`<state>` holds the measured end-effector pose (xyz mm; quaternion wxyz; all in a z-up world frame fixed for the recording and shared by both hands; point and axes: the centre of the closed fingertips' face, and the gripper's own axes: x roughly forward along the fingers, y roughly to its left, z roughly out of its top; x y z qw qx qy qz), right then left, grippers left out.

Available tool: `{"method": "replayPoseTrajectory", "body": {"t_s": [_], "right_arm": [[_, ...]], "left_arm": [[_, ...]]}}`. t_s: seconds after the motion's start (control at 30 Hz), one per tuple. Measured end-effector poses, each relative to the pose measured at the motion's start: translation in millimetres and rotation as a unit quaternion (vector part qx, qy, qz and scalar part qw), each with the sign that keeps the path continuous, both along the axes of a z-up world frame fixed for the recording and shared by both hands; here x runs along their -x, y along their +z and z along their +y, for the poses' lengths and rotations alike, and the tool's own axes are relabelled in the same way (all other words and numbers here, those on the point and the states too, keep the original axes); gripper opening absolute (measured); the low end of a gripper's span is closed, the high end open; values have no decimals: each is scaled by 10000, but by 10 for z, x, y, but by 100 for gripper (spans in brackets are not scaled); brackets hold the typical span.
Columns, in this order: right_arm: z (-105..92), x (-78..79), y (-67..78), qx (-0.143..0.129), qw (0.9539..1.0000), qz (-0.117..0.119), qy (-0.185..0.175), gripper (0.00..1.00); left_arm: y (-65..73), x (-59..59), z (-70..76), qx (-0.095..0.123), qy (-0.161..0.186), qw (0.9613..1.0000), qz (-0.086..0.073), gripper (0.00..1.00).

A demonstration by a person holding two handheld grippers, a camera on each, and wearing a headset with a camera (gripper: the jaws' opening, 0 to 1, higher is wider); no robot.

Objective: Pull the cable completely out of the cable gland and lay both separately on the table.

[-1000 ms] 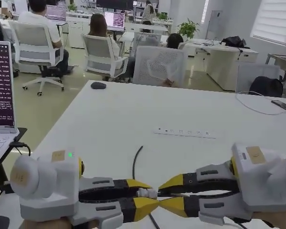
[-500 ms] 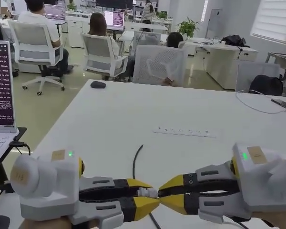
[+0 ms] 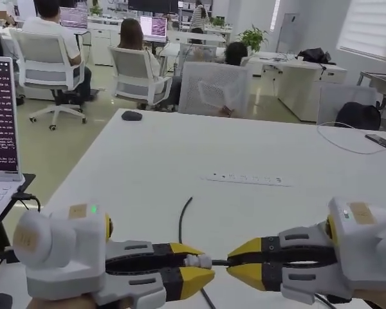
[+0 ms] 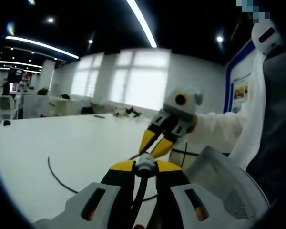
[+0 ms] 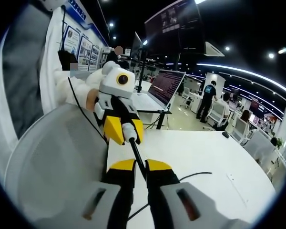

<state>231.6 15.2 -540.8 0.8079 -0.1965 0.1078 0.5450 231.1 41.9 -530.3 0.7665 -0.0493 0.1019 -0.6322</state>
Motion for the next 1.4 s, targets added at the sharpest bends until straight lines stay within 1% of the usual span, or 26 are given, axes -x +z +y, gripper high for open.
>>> {"method": "replayPoseTrajectory", "body": {"t_s": [0.3, 0.4, 0.57, 0.63, 0.9, 1.03, 1.1, 1.2, 1.33, 1.4], "right_arm": [[-304, -51, -58, -37, 9989, 97, -461, 8], [-380, -50, -53, -119, 9981, 127, -596, 8], [-474, -41, -73, -149, 9968, 164, -765, 8], [-479, -35, -71, -207, 9964, 191, -804, 8], [-455, -8, -113, -267, 9959, 254, -829, 8], [-425, 31, -154, -283, 9959, 316, -803, 7], [-416, 52, -180, -276, 9958, 344, -803, 7], [-422, 67, -219, -278, 9955, 396, -814, 7], [-416, 100, -265, -197, 9956, 469, -781, 6], [-425, 99, -283, -84, 9964, 408, -741, 6]], "left_arm": [[6, -10, 2, 14, 21, 10000, 9, 17], [11, -9, 0, 19, 25, 10000, -1, 17], [18, -16, 8, 27, 46, 10000, -15, 17], [23, -16, 8, 36, 47, 10000, -21, 17], [31, -26, 22, 2, 102, 9999, -86, 17], [51, -49, 40, 16, 169, 9998, -133, 17], [49, -49, 40, 6, 168, 9998, -137, 17], [48, -40, 31, -27, 156, 9997, -193, 17], [44, -20, 11, -57, 113, 9996, -242, 17], [46, -3, -11, -112, 64, 9993, -351, 17]]}}
